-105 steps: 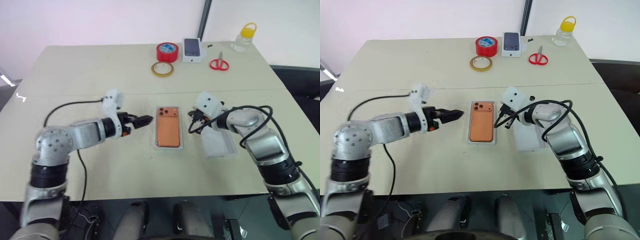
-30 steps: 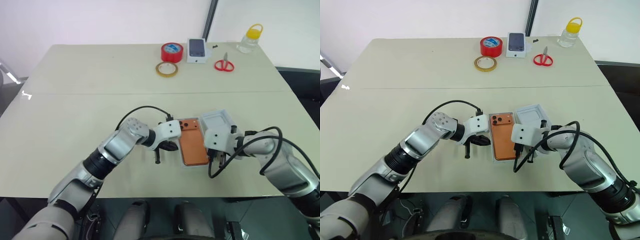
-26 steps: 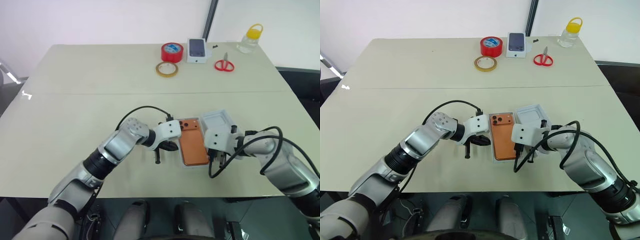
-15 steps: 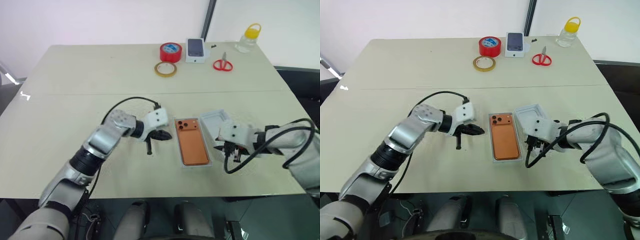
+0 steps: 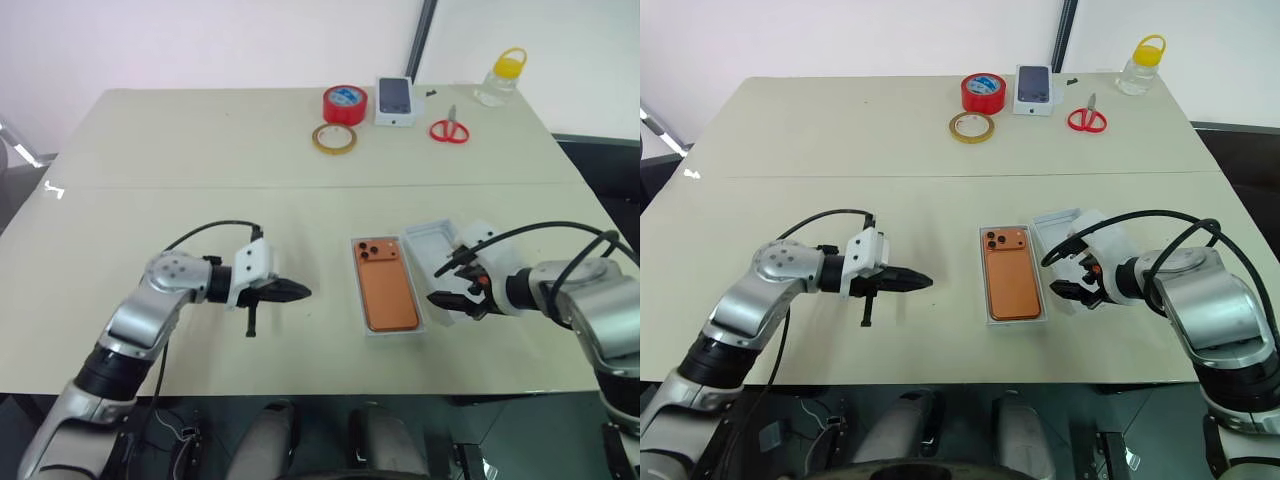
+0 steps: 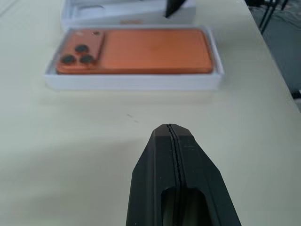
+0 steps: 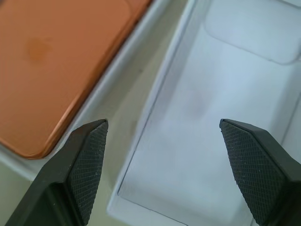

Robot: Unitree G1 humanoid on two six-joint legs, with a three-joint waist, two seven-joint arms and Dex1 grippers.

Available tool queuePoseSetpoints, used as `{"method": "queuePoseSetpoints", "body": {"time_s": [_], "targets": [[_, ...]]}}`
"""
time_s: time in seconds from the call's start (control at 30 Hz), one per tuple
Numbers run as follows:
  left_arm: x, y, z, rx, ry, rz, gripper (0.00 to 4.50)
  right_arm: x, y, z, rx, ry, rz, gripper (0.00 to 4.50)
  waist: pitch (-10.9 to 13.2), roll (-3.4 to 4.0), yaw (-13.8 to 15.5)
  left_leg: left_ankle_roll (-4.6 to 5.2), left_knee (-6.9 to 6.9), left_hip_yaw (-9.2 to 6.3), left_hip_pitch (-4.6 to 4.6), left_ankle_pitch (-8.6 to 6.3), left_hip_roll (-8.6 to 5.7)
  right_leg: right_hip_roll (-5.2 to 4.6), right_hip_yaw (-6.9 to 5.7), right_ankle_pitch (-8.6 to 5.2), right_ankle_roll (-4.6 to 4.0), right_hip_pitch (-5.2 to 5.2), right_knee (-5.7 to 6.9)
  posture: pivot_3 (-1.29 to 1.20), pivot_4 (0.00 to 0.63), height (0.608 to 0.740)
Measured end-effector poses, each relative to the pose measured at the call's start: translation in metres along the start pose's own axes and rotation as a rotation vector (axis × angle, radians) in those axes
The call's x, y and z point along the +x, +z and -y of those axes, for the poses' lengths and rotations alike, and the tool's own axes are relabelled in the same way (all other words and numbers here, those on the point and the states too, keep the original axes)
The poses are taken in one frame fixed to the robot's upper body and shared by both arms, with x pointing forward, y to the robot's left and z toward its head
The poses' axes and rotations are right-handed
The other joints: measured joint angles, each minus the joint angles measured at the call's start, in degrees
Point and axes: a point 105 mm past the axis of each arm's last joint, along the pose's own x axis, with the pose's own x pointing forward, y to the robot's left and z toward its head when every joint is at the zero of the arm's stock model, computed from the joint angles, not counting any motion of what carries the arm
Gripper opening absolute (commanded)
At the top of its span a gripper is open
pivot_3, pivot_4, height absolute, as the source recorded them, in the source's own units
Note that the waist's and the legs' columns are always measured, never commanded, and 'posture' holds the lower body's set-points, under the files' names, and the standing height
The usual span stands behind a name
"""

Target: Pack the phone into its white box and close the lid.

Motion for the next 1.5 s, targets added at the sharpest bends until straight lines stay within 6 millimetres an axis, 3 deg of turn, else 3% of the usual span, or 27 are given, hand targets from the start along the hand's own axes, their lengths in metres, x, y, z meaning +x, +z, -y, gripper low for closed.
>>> {"method": "queuePoseSetpoints", "body": {"time_s": [0.1, 0.17, 0.37, 0.4, 0.6, 0.77, 0.83, 0.9, 1.03, 1.17, 1.27, 1.4, 1.5], "targets": [[0.001, 0.000, 0.006, -0.003, 0.003, 0.008, 0.00, 0.003, -0.001, 0.004, 0.018, -0.030, -0.003, 3.97, 0.0, 0.00, -0.1, 0.02, 0.00, 0.00, 0.00, -0.01, 0.01, 0.00, 0.00, 0.00, 0.00, 0.00, 0.01, 0.00, 0.150, 0.740], [0.000, 0.003, 0.007, -0.004, 0.018, 0.016, 0.00, 0.006, -0.002, 0.006, 0.037, -0.037, -0.004, 3.20, 0.0, 0.00, -0.2, 0.02, -0.01, 0.00, 0.00, -0.01, 0.01, 0.01, 0.00, 0.00, 0.00, 0.00, 0.02, 0.00, 0.150, 0.740], [0.000, 0.003, 0.009, -0.031, 0.056, 0.029, 0.00, 0.011, -0.002, 0.007, 0.045, -0.055, -0.005, 0.12, 0.0, 0.01, -0.3, 0.03, 0.00, 0.00, 0.01, -0.01, 0.01, 0.02, -0.01, 0.00, 0.00, 0.00, 0.02, 0.00, 0.150, 0.740], [0.000, 0.004, 0.008, -0.033, 0.062, 0.032, 0.00, 0.012, -0.002, 0.006, 0.046, -0.057, -0.005, 0.05, 0.0, 0.02, -0.4, 0.03, 0.00, 0.00, 0.01, -0.01, 0.01, 0.02, 0.00, 0.00, 0.00, 0.00, 0.02, 0.00, 0.150, 0.740], [-0.004, 0.004, 0.002, -0.041, 0.120, 0.039, 0.00, 0.011, 0.009, 0.004, 0.084, -0.054, 0.025, 0.05, 0.0, 0.02, -1.0, 0.03, 0.00, 0.00, 0.01, -0.01, 0.01, 0.03, -0.01, 0.00, 0.00, 0.00, 0.04, 0.00, 0.150, 0.740], [-0.018, 0.002, -0.019, -0.075, 0.253, 0.065, 0.00, -0.019, 0.078, 0.011, 0.234, 0.063, 0.352, 0.05, 0.0, 0.06, -1.6, 0.28, -0.06, 0.00, 0.08, -0.16, 0.05, 0.09, 0.00, 0.01, -0.02, -0.03, 0.13, 0.00, 0.150, 0.740], [-0.026, -0.001, -0.031, -0.091, 0.323, 0.066, 0.00, -0.033, 0.103, -0.003, 0.259, 0.233, 0.493, 0.05, 0.0, 0.06, -1.5, 0.28, -0.06, -0.01, 0.08, -0.16, 0.07, 0.10, -0.01, 0.01, -0.02, 0.00, 0.09, 0.00, 0.150, 0.740], [-0.032, -0.004, -0.040, -0.104, 0.369, 0.062, 0.00, -0.034, 0.114, -0.024, 0.287, 0.406, 0.550, 0.05, 0.0, 0.04, -1.5, 0.27, -0.05, -0.01, 0.07, -0.15, 0.06, 0.08, -0.01, 0.01, -0.02, 0.02, 0.06, 0.00, 0.150, 0.740], [-0.038, -0.003, -0.052, -0.092, 0.417, 0.066, 0.00, -0.025, 0.108, -0.069, 0.393, 0.642, 0.538, 0.05, 0.0, 0.04, -1.2, 0.13, 0.04, -0.02, 0.03, -0.07, 0.06, 0.00, -0.05, 0.01, -0.01, 0.08, 0.02, 0.00, 0.150, 0.740], [-0.044, -0.001, -0.065, -0.087, 0.465, 0.071, 0.00, -0.003, 0.106, -0.120, 0.752, 0.762, 0.541, 0.05, 0.0, 0.03, -2.7, 0.41, 0.04, 0.03, 0.03, -0.20, 0.05, 0.03, 0.01, 0.01, 0.00, 0.03, 0.18, 0.00, 0.150, 0.740], [-0.039, 0.005, -0.067, -0.065, 0.460, 0.091, 0.00, 0.000, 0.112, -0.149, 0.991, 0.763, 0.531, 0.05, -0.1, 0.08, -3.5, 0.38, 0.02, 0.00, 0.05, -0.19, 0.08, 0.10, 0.05, 0.01, 0.00, -0.09, 0.31, 0.00, 0.150, 0.740], [-0.029, 0.004, -0.063, -0.068, 0.426, 0.093, 0.00, 0.008, 0.093, -0.153, 1.186, 0.617, 0.423, 0.05, -0.1, 0.09, -3.3, 0.16, 0.04, 0.00, 0.08, -0.06, 0.05, 0.11, 0.08, 0.01, 0.00, -0.04, 0.25, 0.00, 0.150, 0.740], [-0.020, 0.005, -0.060, -0.067, 0.394, 0.098, 0.00, 0.014, 0.075, -0.152, 1.199, 0.559, 0.360, 1.01, -0.1, 0.11, -3.0, 0.21, 0.05, 0.00, 0.10, -0.09, 0.05, 0.11, 0.08, 0.01, 0.00, 0.02, 0.24, 0.00, 0.150, 0.740]]}}
